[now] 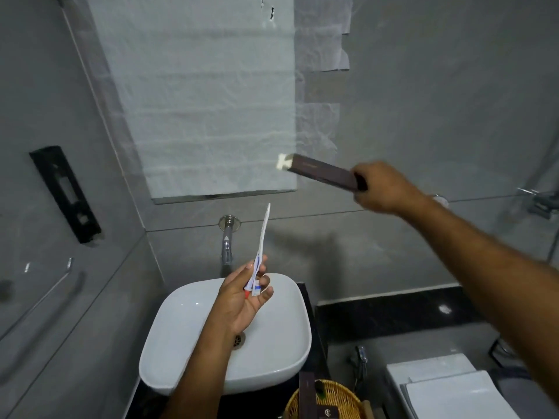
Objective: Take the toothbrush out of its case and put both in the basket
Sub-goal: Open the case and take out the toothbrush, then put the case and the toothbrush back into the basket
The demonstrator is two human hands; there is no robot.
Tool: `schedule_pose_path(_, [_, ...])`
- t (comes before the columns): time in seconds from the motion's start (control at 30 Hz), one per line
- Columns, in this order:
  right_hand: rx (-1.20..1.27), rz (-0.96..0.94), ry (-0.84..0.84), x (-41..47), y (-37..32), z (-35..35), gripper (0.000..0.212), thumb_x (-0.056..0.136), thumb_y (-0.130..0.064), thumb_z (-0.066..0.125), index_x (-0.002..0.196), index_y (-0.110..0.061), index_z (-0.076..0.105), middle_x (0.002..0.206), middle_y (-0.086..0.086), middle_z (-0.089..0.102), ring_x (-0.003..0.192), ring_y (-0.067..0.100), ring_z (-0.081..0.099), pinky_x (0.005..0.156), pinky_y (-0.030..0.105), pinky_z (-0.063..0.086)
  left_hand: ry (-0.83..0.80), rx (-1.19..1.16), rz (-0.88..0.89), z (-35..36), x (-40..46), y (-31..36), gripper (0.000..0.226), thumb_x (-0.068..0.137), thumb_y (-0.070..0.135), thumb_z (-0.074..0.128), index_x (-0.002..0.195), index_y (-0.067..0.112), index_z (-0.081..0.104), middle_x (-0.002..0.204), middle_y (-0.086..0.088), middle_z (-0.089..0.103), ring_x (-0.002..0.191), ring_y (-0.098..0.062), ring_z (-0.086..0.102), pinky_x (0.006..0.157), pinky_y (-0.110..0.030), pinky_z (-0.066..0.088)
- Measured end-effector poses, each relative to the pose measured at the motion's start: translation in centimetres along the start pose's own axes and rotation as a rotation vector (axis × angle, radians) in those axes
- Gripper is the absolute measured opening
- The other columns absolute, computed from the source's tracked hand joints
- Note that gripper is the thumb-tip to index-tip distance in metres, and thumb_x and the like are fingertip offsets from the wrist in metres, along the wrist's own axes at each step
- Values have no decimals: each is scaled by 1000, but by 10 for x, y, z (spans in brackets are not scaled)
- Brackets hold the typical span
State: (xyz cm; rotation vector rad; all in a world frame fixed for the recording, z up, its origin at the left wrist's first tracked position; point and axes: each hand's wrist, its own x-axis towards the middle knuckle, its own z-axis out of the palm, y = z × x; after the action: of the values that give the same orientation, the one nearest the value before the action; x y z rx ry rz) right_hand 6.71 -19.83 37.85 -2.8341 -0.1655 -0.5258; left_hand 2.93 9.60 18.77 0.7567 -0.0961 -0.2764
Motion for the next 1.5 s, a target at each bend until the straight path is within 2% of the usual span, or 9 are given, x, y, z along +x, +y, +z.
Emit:
schedule_pose_path(0.1, [385, 184, -85, -62, 33, 72, 21, 75, -7, 74, 92, -17, 67, 79, 6, 64, 75, 26, 62, 59, 32, 46, 10, 207, -63, 9, -10, -24, 31, 99, 18, 51, 121, 1, 65, 86, -7, 63, 66, -16, 56, 62, -32, 57])
schedule_pose_path(0.2, [686, 424, -133, -134, 66, 144, 31, 77, -5, 79, 106, -12, 69, 94, 14, 73, 86, 32, 67, 80, 46, 56, 27, 353, -155, 18, -15, -73, 29, 100, 19, 49, 118, 6, 68, 84, -6, 63, 66, -15, 57, 60, -30, 53])
schedule_pose_path(0.47, [887, 1051, -202, -316, 161, 249, 33, 79, -9, 80, 109, -15, 66, 98, 15, 72, 91, 36, 70, 80, 53, 61, -24, 589, -484, 38, -33, -278, 31, 88, 45, 53, 94, 19, 68, 71, -6, 58, 60, -16, 54, 57, -34, 47])
schedule_pose_path(0.57, [845, 1265, -288, -379, 190, 279, 25, 78, -9, 80, 101, -12, 69, 91, 13, 75, 77, 31, 69, 72, 42, 61, 167, 573, -610, 43, -52, -368, 29, 92, 32, 53, 105, 11, 67, 73, -20, 55, 60, -15, 52, 56, -44, 51])
schedule_pose_path(0.7, [887, 1602, -488, -456, 234, 331, 14, 74, -13, 70, 84, -10, 61, 65, 12, 60, 46, 20, 51, 44, 24, 39, 476, 480, -814, 14, -75, -483, 20, 99, 9, 43, 89, 8, 60, 66, -7, 49, 52, -16, 44, 45, -22, 38])
schedule_pose_path(0.9, [731, 1591, -643, -507, 277, 449, 22, 76, -4, 78, 74, -23, 67, 75, 12, 72, 65, 28, 73, 58, 42, 65, 813, 584, -952, -76, -70, -574, 27, 99, 19, 48, 74, 13, 57, 71, -9, 52, 59, -22, 47, 59, -32, 40])
schedule_pose_path(1.0, [705, 1544, -691, -511, 290, 510, 3, 74, -14, 76, 74, -17, 75, 73, 10, 74, 66, 27, 74, 64, 44, 65, 832, 667, -923, -120, -61, -604, 25, 100, 20, 46, 79, 15, 57, 73, -6, 53, 58, -19, 45, 53, -27, 37])
schedule_pose_path(1.1, [687, 1541, -708, -514, 300, 559, 23, 75, -27, 74, 83, -6, 77, 73, 12, 74, 67, 28, 75, 68, 45, 65, 835, 759, -906, -148, -52, -626, 23, 101, 21, 47, 81, 14, 57, 68, -3, 51, 51, -15, 43, 46, -23, 34])
schedule_pose_path(1.5, [1069, 1865, -374, -541, 291, 577, 11, 94, 0, 59, 92, 2, 70, 86, 22, 68, 68, 31, 66, 76, 44, 59, 816, 728, -858, -138, -40, -631, 26, 98, 13, 43, 77, 18, 57, 61, 0, 49, 47, -11, 36, 43, -22, 26])
